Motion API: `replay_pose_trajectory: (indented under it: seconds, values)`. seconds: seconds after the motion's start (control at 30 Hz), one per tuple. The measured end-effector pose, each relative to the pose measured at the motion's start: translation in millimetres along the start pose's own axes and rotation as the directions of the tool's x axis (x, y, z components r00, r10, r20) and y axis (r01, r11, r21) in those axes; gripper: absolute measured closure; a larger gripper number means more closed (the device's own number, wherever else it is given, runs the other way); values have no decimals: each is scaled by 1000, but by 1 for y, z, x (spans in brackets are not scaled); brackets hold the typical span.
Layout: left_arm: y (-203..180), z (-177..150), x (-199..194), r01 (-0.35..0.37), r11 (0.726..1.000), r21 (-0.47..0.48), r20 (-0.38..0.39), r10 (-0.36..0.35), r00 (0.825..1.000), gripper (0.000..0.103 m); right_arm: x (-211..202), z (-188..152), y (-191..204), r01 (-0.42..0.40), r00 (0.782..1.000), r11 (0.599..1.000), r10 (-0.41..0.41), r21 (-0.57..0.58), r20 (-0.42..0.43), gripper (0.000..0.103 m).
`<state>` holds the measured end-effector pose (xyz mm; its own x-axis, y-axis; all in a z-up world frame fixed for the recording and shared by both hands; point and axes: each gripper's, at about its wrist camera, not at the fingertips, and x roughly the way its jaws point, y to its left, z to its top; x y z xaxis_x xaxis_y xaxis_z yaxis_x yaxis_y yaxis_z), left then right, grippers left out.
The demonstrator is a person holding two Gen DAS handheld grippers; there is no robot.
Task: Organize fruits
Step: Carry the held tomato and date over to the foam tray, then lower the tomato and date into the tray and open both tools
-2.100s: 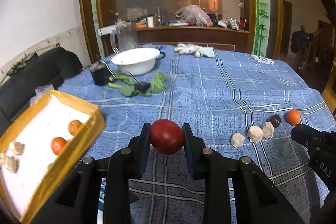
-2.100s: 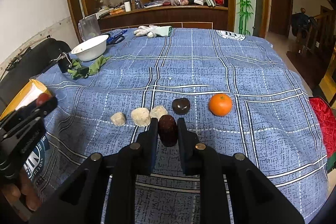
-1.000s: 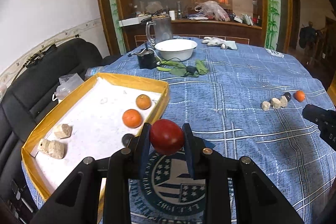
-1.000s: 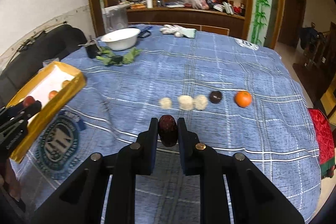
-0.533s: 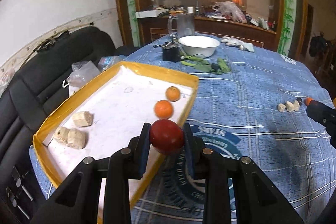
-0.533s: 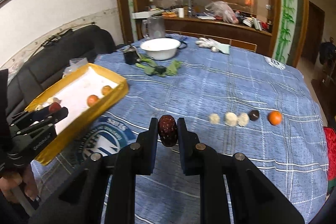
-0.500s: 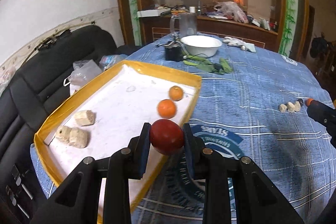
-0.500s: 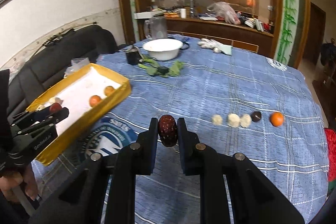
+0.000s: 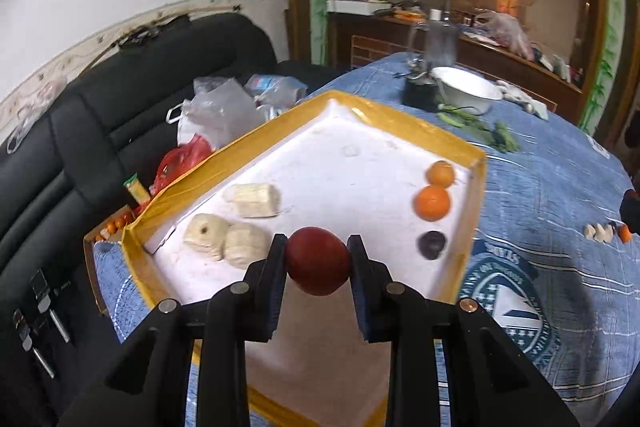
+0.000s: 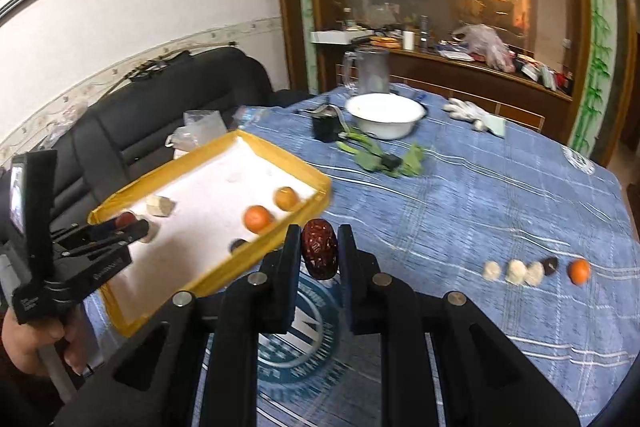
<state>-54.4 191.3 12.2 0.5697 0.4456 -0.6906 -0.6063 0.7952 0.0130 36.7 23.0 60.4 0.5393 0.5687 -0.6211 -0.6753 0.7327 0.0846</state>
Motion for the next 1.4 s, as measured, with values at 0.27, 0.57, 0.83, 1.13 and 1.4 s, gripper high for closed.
replay_pose_trajectory:
  seconds: [0.27,0.57,0.83,1.13,1.4]
  values:
    - [18,-1,15,2,1000,-27,-46,-4,999,74,35,20,34,-89,996,996,89,-24,-17,83]
    - [21,2,32,11,1000,-18,-83,-12,996,74,104,30,53,-128,987,991,124,-38,-100,83]
    - [38,22,47,-39,996,-83,-97,31,995,74,154,44,61,-144,977,988,134,-51,-165,83]
    - [33,46,76,-60,995,-80,-149,47,988,74,198,55,65,-143,968,987,125,-69,-219,83]
    - [30,59,87,-95,992,-89,-162,80,984,74,219,58,58,-142,959,987,119,-70,-257,83]
